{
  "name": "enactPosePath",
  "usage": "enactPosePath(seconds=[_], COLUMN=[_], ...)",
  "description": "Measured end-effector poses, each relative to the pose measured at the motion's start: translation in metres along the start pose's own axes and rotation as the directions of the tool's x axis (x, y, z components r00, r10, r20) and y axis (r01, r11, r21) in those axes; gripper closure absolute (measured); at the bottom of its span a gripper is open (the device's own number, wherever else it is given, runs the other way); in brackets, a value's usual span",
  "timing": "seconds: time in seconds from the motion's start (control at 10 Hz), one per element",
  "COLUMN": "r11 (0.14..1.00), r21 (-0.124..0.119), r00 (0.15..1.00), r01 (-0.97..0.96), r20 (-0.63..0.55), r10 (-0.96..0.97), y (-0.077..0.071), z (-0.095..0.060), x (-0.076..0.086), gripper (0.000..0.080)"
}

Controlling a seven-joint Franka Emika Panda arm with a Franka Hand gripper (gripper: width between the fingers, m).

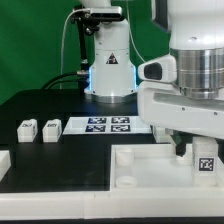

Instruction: Assemble one leg

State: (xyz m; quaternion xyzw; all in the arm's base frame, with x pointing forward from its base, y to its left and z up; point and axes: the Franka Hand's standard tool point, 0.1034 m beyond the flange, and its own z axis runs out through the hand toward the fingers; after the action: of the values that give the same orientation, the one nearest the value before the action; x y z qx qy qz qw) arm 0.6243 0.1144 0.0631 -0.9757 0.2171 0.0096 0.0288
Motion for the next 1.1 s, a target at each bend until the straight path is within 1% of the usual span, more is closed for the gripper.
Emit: enactPosePath(seconds=[0.1, 0.2, 0.4, 0.5, 0.6, 0.7, 0.8, 0.9, 1.0, 1.1], r11=[0.993, 0.979, 0.986, 0.986, 0.995, 0.999, 0.997, 0.978, 0.943, 0.891], r21=[0.002, 0.007, 0.011, 0.011, 0.015, 0.026, 0.029, 0.034, 0.025, 0.028], r00=[0.992, 0.979, 0.985, 0.985, 0.994, 0.999, 0.996, 0.978, 0.943, 0.892], r01=[0.122, 0.203, 0.168, 0.164, 0.097, -0.022, -0.074, -0.204, -0.331, -0.453], r20=[-0.013, -0.039, -0.050, -0.050, -0.048, -0.043, -0.040, -0.032, -0.013, 0.006], r10=[-0.122, -0.202, -0.167, -0.163, -0.096, 0.023, 0.076, 0.205, 0.331, 0.453], y=[0.0005, -0.0006, -0.0009, -0.0004, -0.0007, -0.0016, -0.0016, -0.0013, -0.0012, -0.0001], z=[-0.0010, -0.0019, -0.0002, 0.0001, 0.0006, 0.0012, 0.0014, 0.0014, 0.0010, 0.0012], x=[0.0027, 0.0062, 0.0058, 0.0060, 0.0056, 0.0048, 0.0047, 0.0046, 0.0056, 0.0067], gripper=[0.0150, 0.0150, 0.0150, 0.0245, 0.0245, 0.0446, 0.0508, 0.0508, 0.0508, 0.0508])
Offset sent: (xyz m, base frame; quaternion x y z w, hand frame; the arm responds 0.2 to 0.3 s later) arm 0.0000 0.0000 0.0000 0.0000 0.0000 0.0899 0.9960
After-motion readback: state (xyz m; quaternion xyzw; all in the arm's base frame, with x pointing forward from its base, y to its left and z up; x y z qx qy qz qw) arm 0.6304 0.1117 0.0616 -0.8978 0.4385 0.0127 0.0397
